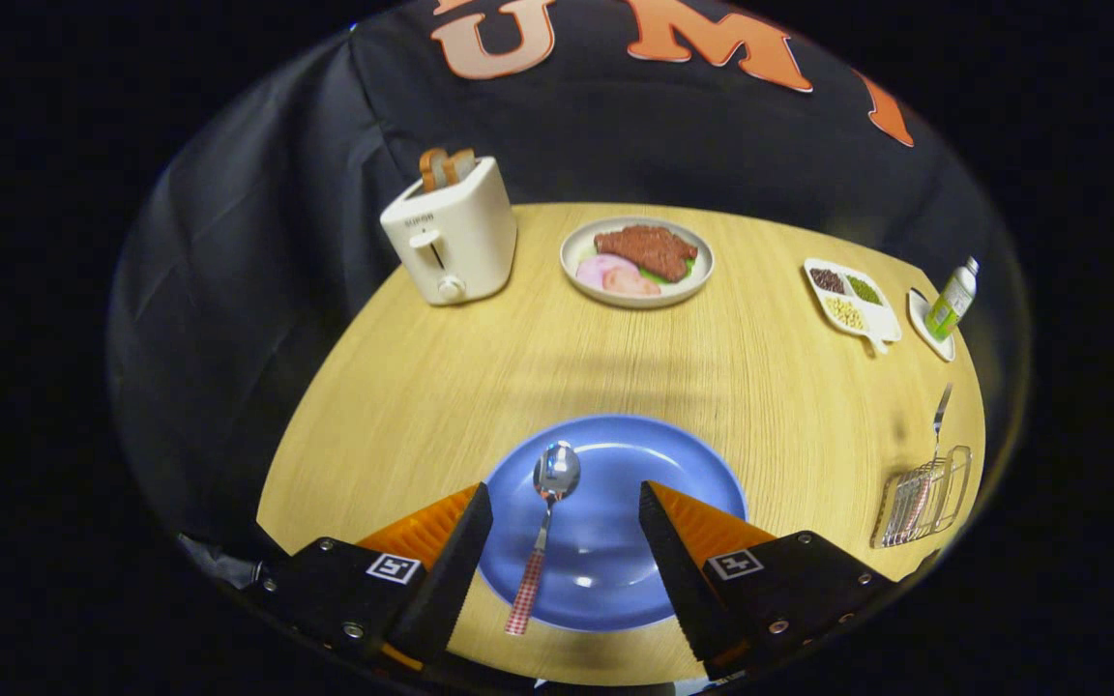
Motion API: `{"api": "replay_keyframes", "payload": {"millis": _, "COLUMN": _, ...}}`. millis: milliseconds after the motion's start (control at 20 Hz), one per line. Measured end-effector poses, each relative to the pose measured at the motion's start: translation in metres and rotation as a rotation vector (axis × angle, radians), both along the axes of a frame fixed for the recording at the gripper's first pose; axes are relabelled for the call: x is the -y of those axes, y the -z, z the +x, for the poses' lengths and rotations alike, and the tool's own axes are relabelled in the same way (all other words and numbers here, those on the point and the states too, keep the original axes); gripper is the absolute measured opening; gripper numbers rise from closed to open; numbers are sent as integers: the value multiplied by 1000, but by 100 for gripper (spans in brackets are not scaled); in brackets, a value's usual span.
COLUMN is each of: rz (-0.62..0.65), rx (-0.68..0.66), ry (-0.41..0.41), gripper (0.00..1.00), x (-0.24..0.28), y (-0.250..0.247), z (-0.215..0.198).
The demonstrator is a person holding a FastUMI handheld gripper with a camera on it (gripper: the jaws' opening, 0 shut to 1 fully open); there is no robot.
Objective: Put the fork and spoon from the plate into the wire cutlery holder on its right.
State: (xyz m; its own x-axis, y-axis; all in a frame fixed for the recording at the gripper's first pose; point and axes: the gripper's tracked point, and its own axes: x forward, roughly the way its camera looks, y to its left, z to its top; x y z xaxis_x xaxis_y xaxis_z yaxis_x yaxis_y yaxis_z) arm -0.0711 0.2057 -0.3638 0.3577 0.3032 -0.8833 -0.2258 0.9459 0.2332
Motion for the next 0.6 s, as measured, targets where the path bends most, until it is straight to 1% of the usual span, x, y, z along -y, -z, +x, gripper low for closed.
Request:
{"api": "replay_keyframes", "payload": {"millis": 150, "rz": -41, "rx": -127, "ry": -68, "gripper": 91, "x": -6, "y": 23, "z": -19}}
{"api": "replay_keyframes", "payload": {"millis": 300, "rz": -66, "rx": -225, "ry": -107, "gripper": 90, "x": -13, "y": 37, "z": -32}}
{"api": "replay_keyframes", "payload": {"millis": 500, "rz": -85, "rx": -350, "ry": -107, "gripper": 84, "x": -18, "y": 49, "z": -51}}
{"api": "replay_keyframes", "payload": {"millis": 600, "rz": -113, "rx": -387, "ry": -104, "gripper": 78, "x": -15, "y": 52, "z": -55}}
